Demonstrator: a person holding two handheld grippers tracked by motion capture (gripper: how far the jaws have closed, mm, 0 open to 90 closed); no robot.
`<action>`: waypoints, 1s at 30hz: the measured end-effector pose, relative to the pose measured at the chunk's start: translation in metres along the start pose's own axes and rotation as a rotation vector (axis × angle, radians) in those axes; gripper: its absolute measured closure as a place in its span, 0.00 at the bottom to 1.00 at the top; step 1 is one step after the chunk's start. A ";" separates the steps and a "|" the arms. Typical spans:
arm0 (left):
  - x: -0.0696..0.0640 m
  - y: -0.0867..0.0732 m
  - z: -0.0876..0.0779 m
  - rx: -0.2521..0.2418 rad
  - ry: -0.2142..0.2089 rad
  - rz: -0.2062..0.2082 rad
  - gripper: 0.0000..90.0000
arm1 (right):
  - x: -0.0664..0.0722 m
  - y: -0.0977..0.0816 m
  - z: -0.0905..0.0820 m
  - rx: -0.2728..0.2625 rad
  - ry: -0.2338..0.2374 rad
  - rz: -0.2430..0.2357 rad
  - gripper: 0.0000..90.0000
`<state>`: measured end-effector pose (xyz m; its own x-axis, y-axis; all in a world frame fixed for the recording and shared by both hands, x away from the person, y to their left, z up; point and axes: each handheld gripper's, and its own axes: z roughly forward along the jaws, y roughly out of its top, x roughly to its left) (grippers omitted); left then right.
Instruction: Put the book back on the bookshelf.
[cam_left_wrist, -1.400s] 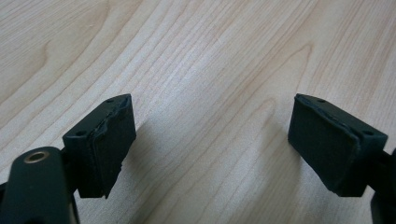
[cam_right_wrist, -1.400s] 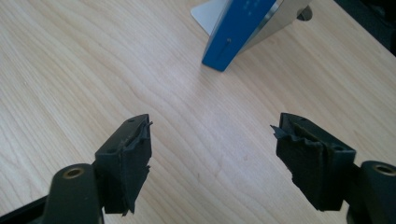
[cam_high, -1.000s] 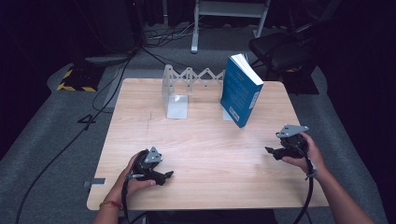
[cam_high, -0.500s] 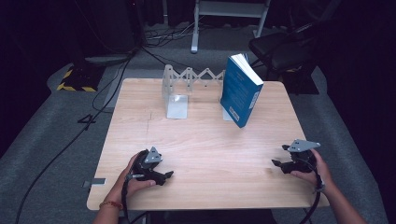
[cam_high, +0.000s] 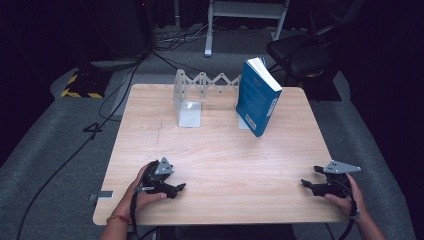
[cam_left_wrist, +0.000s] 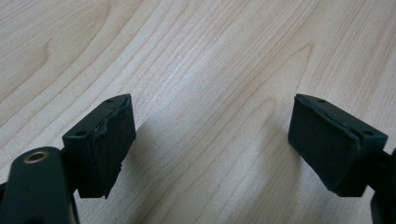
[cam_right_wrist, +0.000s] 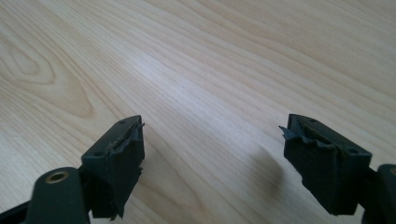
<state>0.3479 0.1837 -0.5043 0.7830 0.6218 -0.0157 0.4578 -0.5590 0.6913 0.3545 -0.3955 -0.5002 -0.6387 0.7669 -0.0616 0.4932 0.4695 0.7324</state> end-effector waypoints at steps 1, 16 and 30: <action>0.000 0.000 0.000 0.000 0.000 0.000 0.17 | -0.001 -0.004 0.000 -0.009 0.005 0.024 0.22; -0.001 0.000 0.000 0.001 0.008 -0.005 0.17 | -0.005 -0.008 -0.002 -0.007 0.016 0.069 0.21; 0.000 0.000 0.000 0.003 0.002 -0.004 0.17 | -0.005 -0.008 -0.002 -0.007 0.016 0.070 0.21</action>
<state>0.3479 0.1834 -0.5042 0.7804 0.6250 -0.0169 0.4620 -0.5582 0.6892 0.3522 -0.4035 -0.5041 -0.6122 0.7907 0.0004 0.5329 0.4122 0.7390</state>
